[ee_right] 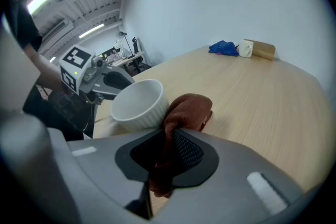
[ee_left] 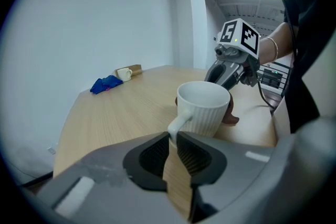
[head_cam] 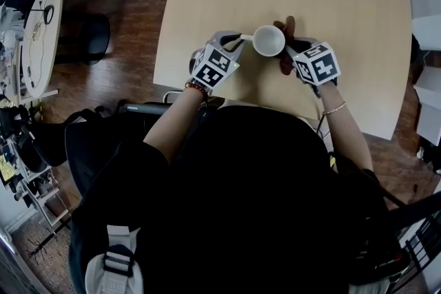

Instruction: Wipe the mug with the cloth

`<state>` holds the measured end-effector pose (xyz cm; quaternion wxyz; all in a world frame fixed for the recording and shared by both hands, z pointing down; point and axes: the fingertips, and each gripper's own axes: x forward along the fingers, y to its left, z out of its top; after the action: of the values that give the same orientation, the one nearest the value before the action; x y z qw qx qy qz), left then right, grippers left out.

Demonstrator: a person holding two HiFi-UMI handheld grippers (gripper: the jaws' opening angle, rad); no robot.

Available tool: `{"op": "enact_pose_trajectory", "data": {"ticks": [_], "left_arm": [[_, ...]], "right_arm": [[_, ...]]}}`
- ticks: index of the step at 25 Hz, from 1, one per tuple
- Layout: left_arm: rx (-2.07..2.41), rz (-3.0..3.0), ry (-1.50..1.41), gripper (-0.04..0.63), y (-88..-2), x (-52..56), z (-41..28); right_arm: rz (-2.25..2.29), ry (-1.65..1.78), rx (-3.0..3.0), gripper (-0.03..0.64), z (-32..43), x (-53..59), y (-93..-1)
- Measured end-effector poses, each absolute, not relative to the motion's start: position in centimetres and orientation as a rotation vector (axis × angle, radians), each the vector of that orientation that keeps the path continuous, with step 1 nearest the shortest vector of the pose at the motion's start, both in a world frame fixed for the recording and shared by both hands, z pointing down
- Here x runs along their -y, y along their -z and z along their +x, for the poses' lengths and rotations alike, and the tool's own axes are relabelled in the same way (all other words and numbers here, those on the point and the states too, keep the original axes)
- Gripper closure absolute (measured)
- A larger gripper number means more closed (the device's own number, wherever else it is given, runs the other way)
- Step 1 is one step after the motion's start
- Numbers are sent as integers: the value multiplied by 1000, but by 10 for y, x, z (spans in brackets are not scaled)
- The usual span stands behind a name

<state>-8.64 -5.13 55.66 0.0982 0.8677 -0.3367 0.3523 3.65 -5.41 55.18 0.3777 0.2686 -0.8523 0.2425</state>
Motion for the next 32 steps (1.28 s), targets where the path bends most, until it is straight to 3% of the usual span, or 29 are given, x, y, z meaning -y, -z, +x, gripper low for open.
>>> {"op": "enact_pose_trajectory", "data": {"ticks": [9,32], "left_arm": [[1018,2544,-1054,540,-554,36,-95],[935,2515,-1061,535,-553,25,-81]], "right_arm": [[730,-760,2309,568,25,25,-505],[822,-796,2092,568,41,42,-576]]}}
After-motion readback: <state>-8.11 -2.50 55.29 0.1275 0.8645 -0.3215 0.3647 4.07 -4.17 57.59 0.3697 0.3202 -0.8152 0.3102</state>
